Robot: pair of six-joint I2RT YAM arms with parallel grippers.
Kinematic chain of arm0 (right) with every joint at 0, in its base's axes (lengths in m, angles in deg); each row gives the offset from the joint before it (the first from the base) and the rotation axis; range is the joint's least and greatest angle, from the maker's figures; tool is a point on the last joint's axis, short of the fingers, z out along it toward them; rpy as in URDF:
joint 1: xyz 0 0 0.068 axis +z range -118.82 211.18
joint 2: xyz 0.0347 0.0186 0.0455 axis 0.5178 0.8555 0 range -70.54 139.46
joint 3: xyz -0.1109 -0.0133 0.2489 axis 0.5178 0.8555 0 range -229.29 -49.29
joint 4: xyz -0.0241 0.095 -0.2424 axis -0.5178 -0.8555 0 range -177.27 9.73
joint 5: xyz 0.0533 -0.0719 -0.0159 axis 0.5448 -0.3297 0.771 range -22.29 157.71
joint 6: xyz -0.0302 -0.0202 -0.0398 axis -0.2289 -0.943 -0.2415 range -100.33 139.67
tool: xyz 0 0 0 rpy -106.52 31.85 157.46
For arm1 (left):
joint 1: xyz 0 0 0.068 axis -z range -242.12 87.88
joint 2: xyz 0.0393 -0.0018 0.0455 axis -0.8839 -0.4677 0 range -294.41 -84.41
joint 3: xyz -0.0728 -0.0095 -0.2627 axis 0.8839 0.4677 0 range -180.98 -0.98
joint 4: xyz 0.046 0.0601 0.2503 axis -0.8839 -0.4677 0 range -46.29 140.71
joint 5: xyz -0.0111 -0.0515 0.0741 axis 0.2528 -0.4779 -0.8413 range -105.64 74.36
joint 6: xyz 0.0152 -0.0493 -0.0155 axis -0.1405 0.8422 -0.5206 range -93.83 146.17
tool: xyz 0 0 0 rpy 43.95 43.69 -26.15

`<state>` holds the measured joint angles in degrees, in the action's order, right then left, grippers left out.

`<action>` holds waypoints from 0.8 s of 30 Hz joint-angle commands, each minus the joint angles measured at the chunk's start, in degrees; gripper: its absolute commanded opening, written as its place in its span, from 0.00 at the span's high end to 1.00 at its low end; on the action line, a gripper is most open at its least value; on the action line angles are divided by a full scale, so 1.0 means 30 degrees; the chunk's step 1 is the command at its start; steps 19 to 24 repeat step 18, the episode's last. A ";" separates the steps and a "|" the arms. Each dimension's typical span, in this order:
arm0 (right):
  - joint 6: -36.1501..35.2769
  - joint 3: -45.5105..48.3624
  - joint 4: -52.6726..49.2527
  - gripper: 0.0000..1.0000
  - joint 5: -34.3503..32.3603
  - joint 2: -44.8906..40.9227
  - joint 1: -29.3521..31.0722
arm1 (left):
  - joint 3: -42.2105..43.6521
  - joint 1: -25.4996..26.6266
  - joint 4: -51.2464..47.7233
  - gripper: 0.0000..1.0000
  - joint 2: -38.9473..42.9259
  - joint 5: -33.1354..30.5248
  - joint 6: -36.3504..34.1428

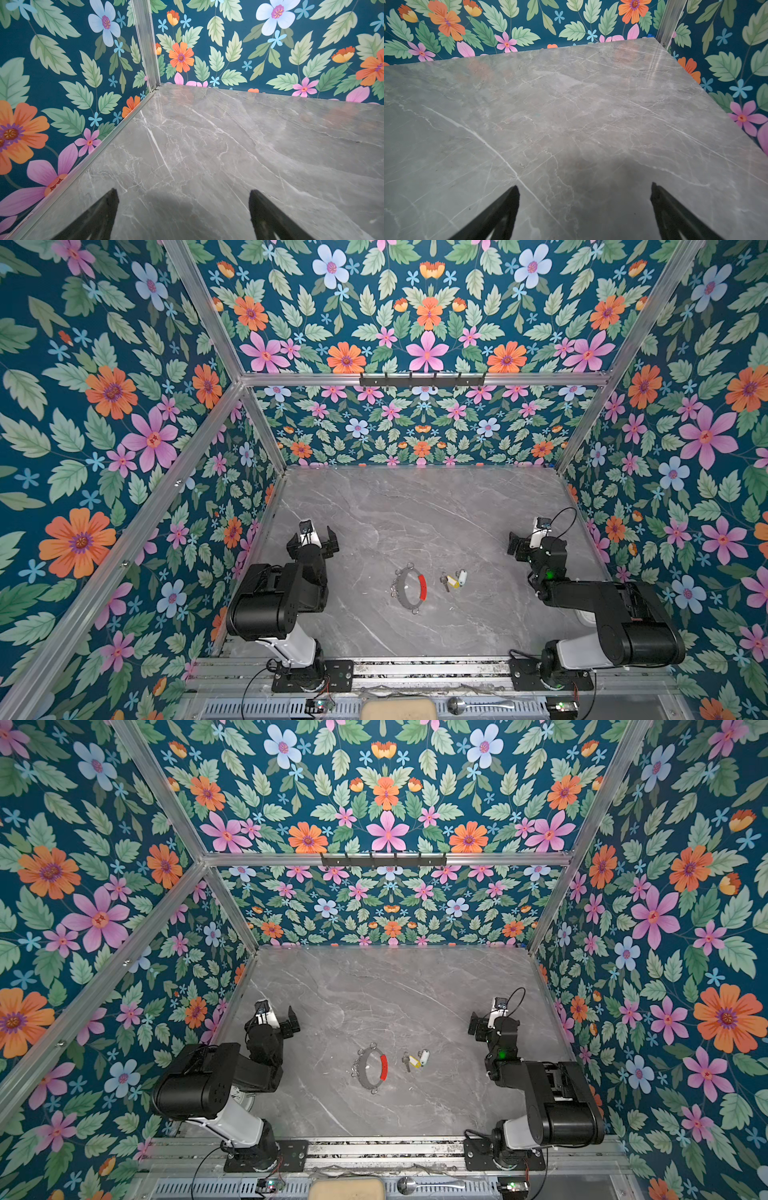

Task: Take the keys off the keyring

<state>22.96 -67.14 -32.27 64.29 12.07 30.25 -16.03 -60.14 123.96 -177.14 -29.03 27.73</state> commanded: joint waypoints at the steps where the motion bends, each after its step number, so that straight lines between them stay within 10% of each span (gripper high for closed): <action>1: 0.0086 -0.0057 0.0733 0.01 -0.0002 -0.0041 0.0014 | -0.0052 -0.0004 0.0423 0.00 -0.0004 0.0070 0.0006; 24: 0.0084 -0.0057 0.0722 0.01 0.0005 -0.0041 0.0013 | -0.0067 0.0000 0.0354 0.00 -0.0026 0.0052 0.0006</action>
